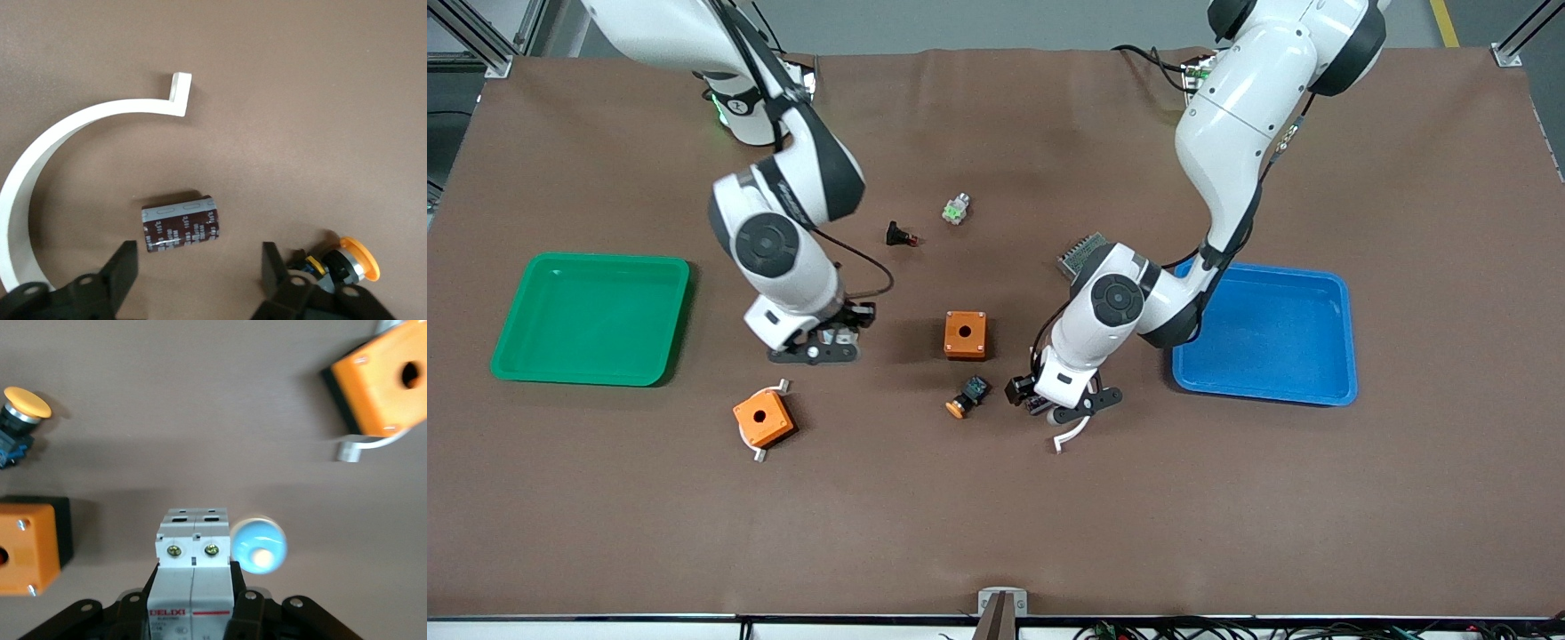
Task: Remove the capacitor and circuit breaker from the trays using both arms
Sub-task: 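Carry the breaker with the right gripper while the left gripper carries the capacitor, then lower the breaker with the right gripper while the left gripper lowers the capacitor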
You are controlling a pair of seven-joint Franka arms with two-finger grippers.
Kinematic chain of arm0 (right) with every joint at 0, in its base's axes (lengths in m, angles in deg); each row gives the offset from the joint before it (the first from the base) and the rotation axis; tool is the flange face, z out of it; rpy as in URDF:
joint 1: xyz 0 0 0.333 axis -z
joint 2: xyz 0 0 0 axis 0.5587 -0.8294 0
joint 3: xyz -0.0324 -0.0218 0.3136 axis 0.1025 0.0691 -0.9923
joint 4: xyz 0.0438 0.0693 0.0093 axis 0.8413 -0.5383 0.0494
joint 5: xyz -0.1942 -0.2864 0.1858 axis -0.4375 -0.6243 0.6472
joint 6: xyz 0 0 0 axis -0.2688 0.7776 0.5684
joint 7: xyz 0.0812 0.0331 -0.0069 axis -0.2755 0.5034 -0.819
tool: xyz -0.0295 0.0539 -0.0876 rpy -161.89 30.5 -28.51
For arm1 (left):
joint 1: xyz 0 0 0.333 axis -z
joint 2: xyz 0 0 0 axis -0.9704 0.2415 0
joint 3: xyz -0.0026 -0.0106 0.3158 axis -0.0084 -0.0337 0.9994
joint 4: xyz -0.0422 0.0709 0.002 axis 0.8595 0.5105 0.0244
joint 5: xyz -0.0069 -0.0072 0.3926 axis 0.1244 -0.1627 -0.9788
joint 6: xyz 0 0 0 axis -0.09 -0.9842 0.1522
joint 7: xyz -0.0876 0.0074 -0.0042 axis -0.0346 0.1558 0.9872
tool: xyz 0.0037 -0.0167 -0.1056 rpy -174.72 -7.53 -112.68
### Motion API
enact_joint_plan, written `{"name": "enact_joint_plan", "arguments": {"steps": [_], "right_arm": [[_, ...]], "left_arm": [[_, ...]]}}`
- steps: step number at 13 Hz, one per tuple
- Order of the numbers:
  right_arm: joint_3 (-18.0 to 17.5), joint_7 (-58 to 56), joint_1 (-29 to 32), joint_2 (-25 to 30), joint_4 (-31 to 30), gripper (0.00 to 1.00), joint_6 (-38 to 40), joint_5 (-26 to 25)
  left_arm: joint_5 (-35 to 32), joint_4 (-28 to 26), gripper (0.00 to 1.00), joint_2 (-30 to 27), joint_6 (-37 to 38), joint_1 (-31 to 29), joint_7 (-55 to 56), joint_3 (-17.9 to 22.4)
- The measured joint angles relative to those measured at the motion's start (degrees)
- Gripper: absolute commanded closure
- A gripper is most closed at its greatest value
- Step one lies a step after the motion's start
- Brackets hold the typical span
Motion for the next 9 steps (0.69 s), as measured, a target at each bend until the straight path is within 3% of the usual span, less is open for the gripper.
{"name": "enact_joint_plan", "arguments": {"steps": [4,7,9], "right_arm": [[0.4,0.3,-0.2,-8.9,4.2,0.95,-5.0,2.9],[0.4,0.3,-1.4,-11.4,4.8,0.89,-5.8,3.2],[0.4,0.7,-2.7,-11.6,4.8,0.78,-5.8,3.3]], "left_arm": [[0.0,1.5,0.13,-2.2,2.0,-1.0,0.0,1.0],[0.0,1.6,0.13,-8.4,14.4,-5.7,-6.6,1.2],[0.0,0.5,0.13,-13.3,22.4,-9.2,-12.8,1.2]]}}
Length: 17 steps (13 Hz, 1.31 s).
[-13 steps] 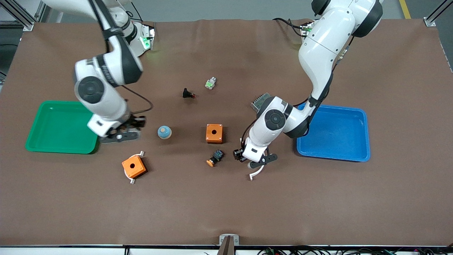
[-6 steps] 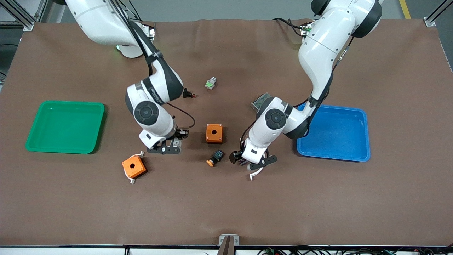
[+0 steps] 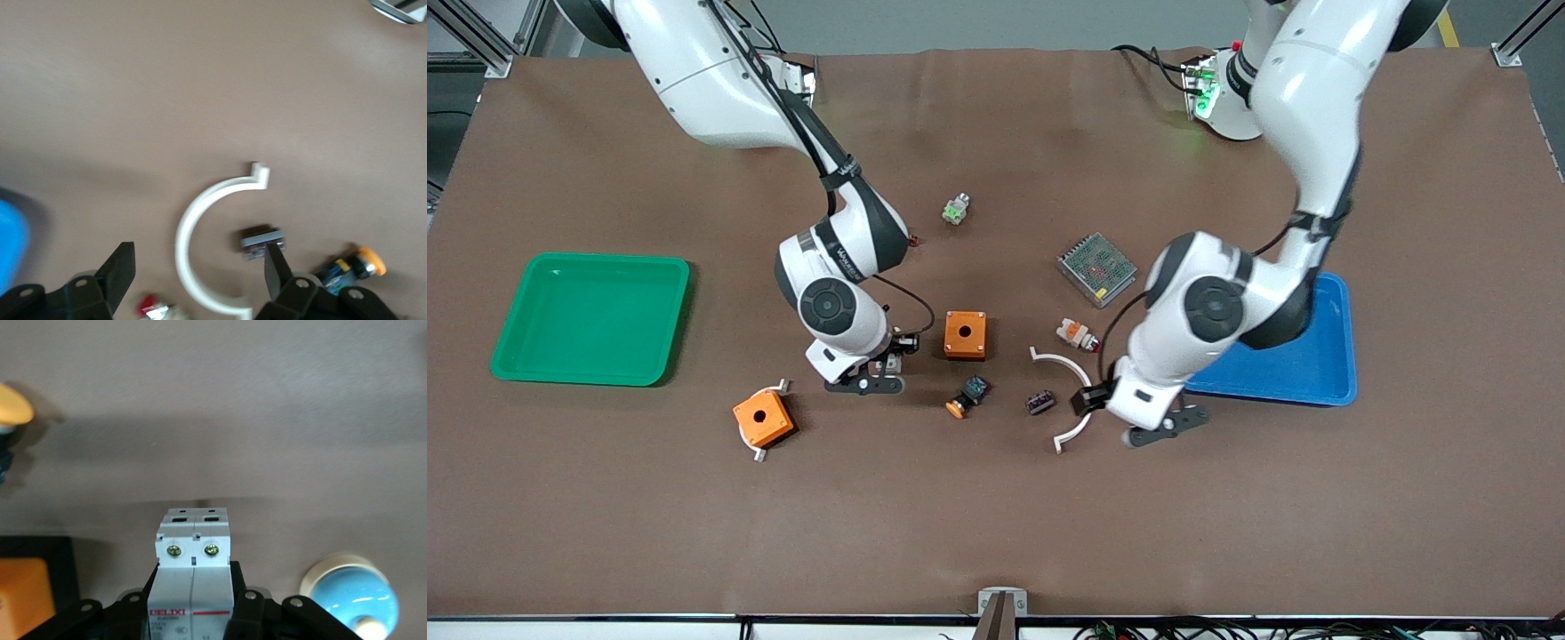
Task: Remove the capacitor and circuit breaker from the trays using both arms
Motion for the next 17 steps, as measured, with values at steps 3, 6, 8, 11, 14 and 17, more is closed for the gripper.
{"name": "enact_joint_plan", "arguments": {"steps": [3,6,8,11,14,17], "right_arm": [[0.2,0.3,-0.3,-0.5,0.0,0.22,-0.6,0.0],[0.6,0.3,-0.2,-0.7,0.1,0.0,-0.7,0.0],[0.8,0.6,-0.2,-0.7,0.4,0.0,-0.4,0.1],[1.3,0.8,0.2,0.9,3.2,0.0,5.2,0.0],[1.4,0.0,2.0,6.9,6.3,0.0,13.6,0.0],[1.6,-0.2,4.3,15.1,7.4,0.0,22.4,-0.2]], "left_arm": [[0.0,-1.9,0.13,-7.4,10.8,-4.8,-9.0,0.0],[0.0,-2.8,0.1,-14.1,18.5,-9.8,-18.4,0.1],[0.0,-3.2,0.0,-17.5,21.1,-13.7,-24.2,0.2],[0.0,-3.3,0.0,-20.6,26.7,-18.1,-28.1,0.3],[-0.5,-2.8,0.0,-21.7,28.6,-20.6,-30.6,0.3],[-2.6,-0.5,0.0,-21.8,30.7,-20.8,-36.3,0.3]]}}
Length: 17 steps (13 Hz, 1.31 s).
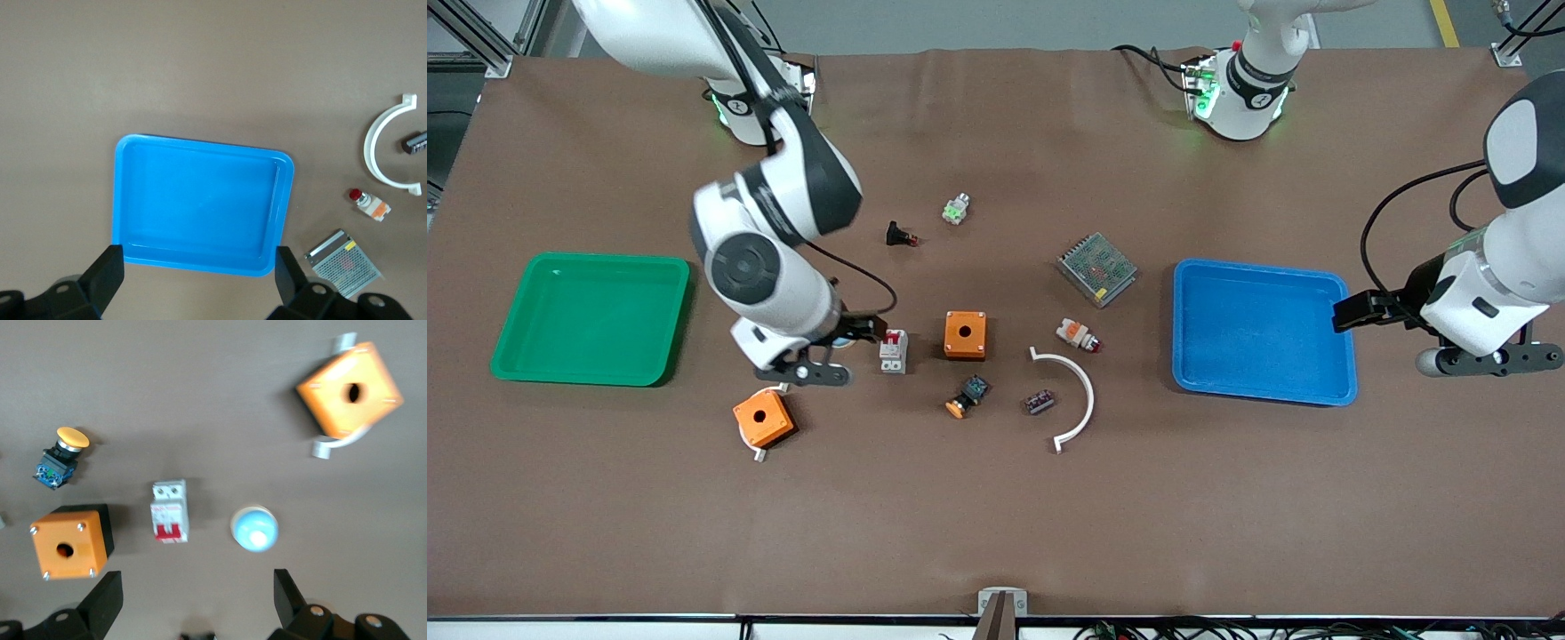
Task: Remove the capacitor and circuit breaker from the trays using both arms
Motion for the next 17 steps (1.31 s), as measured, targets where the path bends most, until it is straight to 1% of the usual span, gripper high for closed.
{"name": "enact_joint_plan", "arguments": {"steps": [2,5,7,8,10,11,12,14,15,17], "right_arm": [[0.2,-2.7,3.6,5.8,0.1,0.0,6.4,-1.3],[0.4,-10.9,11.3,14.4,0.0,0.0,15.7,-2.1],[0.4,-17.3,15.9,19.3,-0.8,0.0,19.4,-2.2],[0.5,-20.0,17.8,21.5,-1.6,0.0,20.0,-2.2],[0.4,-24.3,21.0,25.3,-4.4,0.0,19.9,-2.3],[0.4,-27.3,22.6,27.2,-6.7,0.0,18.7,-2.4],[0.4,-30.1,24.2,29.0,-9.6,0.0,16.0,-2.4],[0.5,-33.4,26.4,32.0,-15.0,0.0,11.2,-2.5],[0.5,-33.8,26.7,32.8,-16.3,0.0,10.2,-2.5],[0.5,-33.8,26.7,33.5,-17.0,0.0,9.8,-2.5]], "left_arm": [[-0.6,0.9,0.0,-0.5,0.7,-1.3,-3.2,0.1],[-0.6,0.6,0.0,-2.5,1.0,-3.7,-7.1,0.1],[-0.6,-0.4,0.0,-5.4,1.1,-2.8,-7.4,0.4],[-0.6,-2.1,0.0,-7.7,0.6,-1.0,-7.4,1.9],[-0.6,-8.6,0.0,-13.6,-3.9,2.2,-7.4,5.3],[-0.6,-11.7,0.0,-16.1,-5.8,2.5,-7.4,5.8],[-0.6,-13.6,0.0,-17.7,-6.8,2.5,-7.4,6.1],[-0.6,-13.8,0.0,-18.3,-7.0,2.4,-7.4,6.6],[-0.6,-13.7,0.0,-18.2,-7.0,2.3,-7.4,6.7],[-0.6,-12.9,0.0,-17.8,-6.9,1.8,-7.4,6.7]]}}
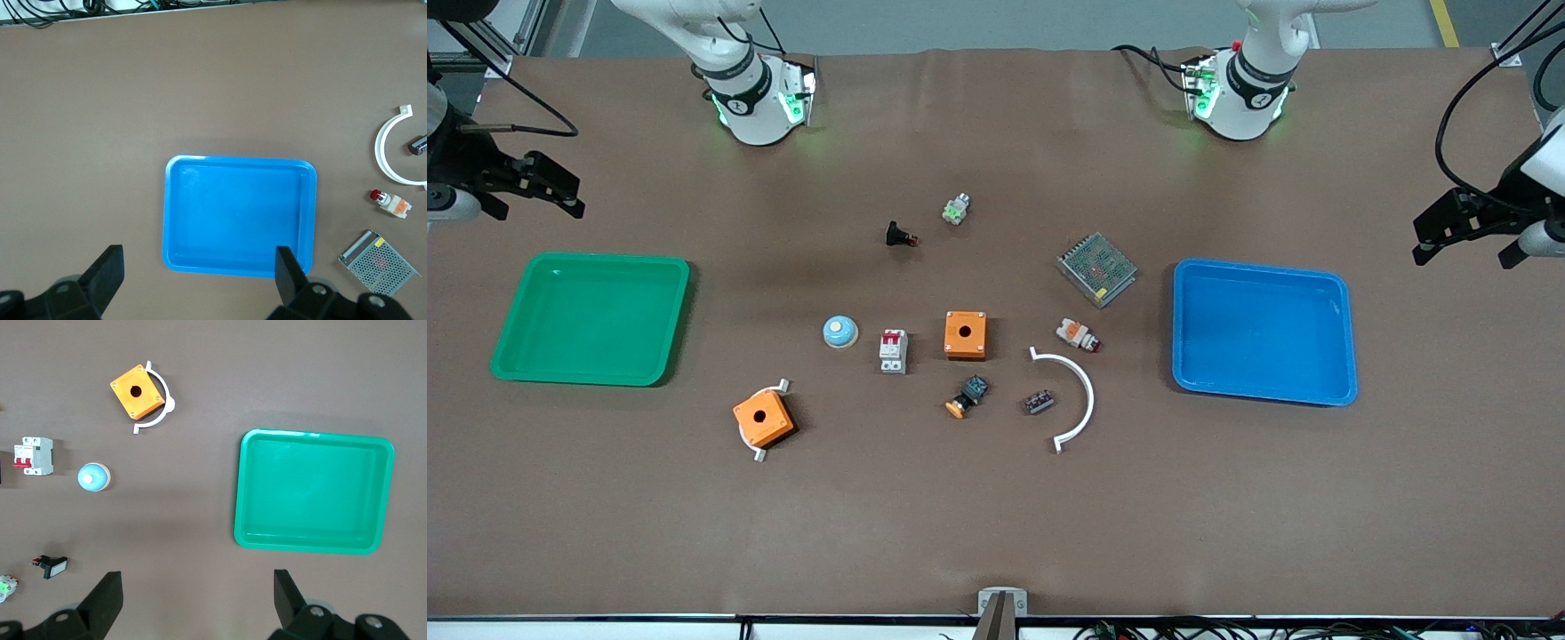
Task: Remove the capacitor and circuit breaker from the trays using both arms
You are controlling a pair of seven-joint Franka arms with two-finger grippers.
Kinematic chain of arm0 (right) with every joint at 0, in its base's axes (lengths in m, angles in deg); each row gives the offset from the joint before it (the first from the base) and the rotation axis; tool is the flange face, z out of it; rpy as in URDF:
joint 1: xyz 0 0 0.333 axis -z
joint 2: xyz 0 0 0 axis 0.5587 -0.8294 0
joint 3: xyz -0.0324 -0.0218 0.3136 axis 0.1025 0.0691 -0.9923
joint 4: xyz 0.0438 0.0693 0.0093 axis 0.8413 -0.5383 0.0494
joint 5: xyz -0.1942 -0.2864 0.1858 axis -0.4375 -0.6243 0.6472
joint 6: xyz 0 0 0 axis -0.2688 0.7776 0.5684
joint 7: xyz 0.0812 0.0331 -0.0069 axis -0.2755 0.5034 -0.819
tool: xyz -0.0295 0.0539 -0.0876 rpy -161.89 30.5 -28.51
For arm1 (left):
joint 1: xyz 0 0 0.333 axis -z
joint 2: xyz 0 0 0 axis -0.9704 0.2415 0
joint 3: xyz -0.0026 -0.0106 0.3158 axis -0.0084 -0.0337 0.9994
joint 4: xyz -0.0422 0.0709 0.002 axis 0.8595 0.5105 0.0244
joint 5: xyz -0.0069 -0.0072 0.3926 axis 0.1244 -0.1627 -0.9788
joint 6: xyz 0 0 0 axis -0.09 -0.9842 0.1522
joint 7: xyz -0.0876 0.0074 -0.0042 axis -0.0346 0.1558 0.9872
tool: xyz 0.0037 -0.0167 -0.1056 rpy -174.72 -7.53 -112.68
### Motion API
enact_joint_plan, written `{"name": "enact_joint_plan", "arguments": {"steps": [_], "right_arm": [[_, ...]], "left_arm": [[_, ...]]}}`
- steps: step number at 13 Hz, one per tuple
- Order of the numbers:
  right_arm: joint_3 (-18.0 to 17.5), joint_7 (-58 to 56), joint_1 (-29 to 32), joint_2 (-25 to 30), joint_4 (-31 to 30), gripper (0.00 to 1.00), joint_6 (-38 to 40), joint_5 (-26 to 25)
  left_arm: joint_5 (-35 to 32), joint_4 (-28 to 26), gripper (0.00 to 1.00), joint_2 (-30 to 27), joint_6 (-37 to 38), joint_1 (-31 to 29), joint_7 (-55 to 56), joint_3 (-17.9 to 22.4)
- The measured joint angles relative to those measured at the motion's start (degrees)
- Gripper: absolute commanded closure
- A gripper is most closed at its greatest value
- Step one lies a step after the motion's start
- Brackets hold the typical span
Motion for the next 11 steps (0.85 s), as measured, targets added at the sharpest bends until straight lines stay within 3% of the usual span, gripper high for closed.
{"name": "enact_joint_plan", "arguments": {"steps": [11], "right_arm": [[0.5,-0.7,0.1,0.0,1.5,0.0,-0.3,0.0]], "left_arm": [[0.0,5.7,0.0,1.0,7.1,-0.2,0.0,0.2]]}}
